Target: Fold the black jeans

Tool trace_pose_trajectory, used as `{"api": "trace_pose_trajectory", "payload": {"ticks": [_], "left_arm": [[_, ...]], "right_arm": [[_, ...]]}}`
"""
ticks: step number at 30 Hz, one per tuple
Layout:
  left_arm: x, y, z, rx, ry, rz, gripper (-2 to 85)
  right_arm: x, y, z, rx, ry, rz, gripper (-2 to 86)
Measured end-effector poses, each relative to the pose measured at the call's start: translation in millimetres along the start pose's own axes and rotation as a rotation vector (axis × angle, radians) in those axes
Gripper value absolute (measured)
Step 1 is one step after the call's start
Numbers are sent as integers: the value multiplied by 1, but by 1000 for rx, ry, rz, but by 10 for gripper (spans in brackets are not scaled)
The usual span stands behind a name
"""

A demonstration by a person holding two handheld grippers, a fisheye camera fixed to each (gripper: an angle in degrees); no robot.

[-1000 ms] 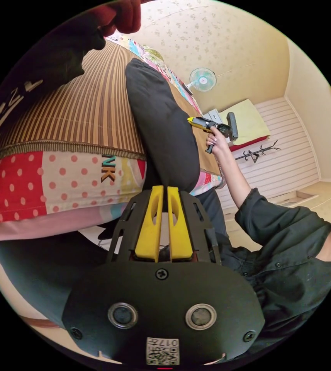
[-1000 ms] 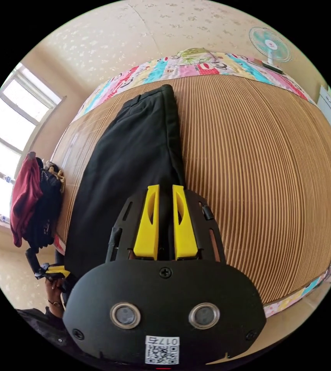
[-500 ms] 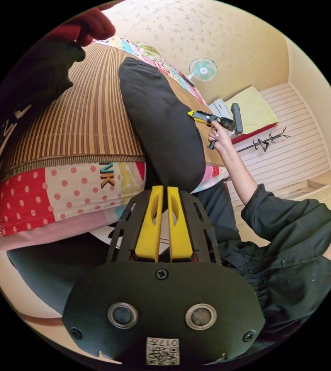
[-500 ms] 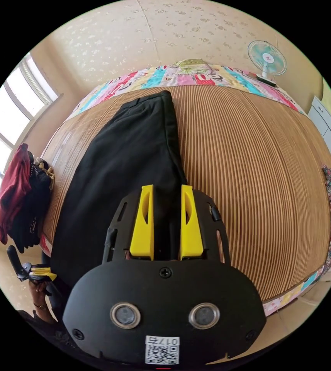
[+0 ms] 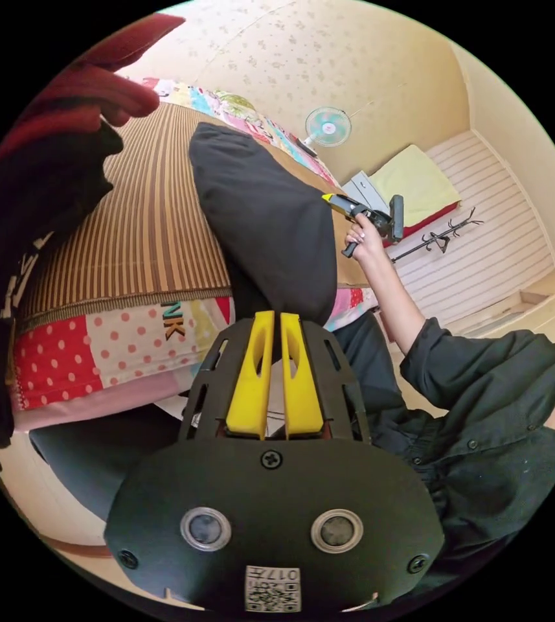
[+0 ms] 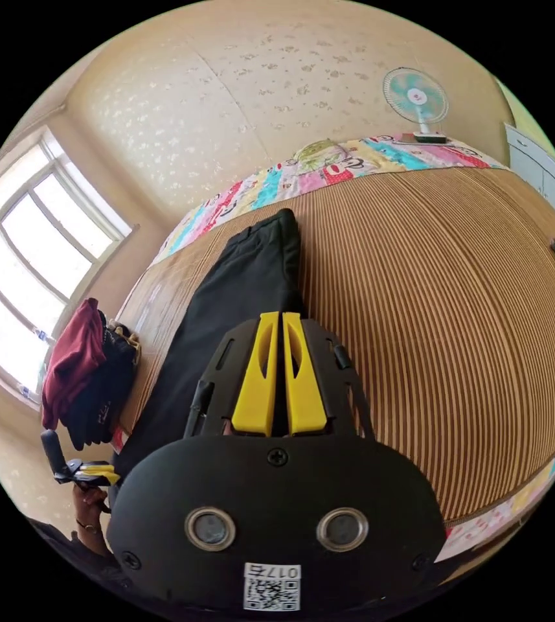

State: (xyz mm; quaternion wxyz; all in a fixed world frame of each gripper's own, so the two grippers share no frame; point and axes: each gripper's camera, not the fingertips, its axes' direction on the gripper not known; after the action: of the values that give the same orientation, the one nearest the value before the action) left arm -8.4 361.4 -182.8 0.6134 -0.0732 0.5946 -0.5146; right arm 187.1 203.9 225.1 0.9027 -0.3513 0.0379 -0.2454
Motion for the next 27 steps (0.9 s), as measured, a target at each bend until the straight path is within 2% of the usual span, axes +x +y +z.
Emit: {"api": "trace_pose_trajectory", "payload": {"ticks": [3, 5, 10, 14, 19, 27], "left_arm": [[-24, 3, 10, -26, 82, -87, -1], [-31, 6, 12, -31, 91, -105, -1], [-41, 13, 11, -34, 85, -115, 0], [-45, 12, 10, -50, 83, -114, 0], [-46, 7, 6, -81, 71, -94, 0], [-58, 11, -2, -80, 102, -122, 0]], "right_arm": [[22, 8, 36, -154, 68, 16, 24], [25, 13, 31, -133, 42, -2, 34], [0, -5, -20, 4, 126, -66, 68], [-38, -50, -7, -18, 152, -193, 80], [-97, -133, 82, -135, 246, -332, 98], [-100, -203, 196, -245, 293, -240, 98]]}}
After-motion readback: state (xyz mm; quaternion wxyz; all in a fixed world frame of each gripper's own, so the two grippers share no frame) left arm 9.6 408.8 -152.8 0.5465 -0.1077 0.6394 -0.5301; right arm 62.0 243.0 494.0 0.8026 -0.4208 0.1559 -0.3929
